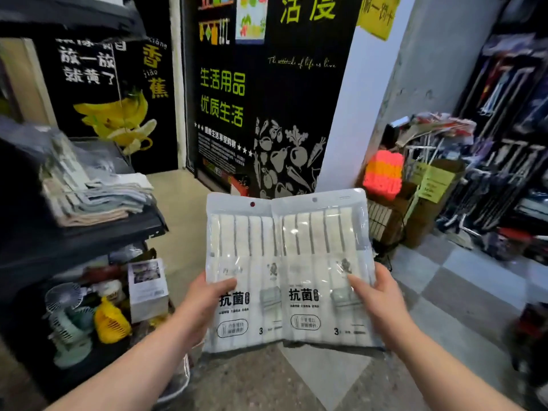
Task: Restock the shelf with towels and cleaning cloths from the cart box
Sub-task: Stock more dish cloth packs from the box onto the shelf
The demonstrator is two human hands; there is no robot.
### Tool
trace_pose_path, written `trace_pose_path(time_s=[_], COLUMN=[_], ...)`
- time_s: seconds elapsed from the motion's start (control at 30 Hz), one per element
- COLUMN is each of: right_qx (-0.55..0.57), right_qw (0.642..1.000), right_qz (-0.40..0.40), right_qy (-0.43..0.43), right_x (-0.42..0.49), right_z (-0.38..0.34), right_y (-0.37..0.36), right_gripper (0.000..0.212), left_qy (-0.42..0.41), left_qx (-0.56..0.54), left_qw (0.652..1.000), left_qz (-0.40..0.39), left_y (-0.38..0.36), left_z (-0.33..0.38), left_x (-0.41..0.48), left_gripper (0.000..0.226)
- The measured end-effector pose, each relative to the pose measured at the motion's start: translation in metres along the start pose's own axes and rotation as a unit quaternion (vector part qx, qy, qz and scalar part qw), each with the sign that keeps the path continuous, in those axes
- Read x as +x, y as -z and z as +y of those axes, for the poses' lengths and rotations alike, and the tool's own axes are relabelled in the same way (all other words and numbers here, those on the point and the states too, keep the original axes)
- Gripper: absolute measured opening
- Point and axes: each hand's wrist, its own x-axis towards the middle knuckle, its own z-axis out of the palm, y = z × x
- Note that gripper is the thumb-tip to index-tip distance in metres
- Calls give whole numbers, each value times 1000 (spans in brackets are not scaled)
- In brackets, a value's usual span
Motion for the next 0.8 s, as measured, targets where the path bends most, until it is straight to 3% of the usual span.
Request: trace_pose_path(time_s=[0.2,0.43,0.8], right_qx=[-2,8,50], right_qw=[999,1000,992], right_qz=[28,15,-113], right_qy=[15,12,39], right_x=[100,180,345], right_z=[-29,-35,-28], right_y=[-22,-71,-170], right_gripper=[22,29,22], left_qy=[-19,-13,-57], left_qx=[10,11,2], left_qw=[999,999,991], left_qz=[-48,-29,121], left_y=[-15,-7,21], left_z=[53,82,116], left_x=[105,181,285], left_gripper=[21,26,19])
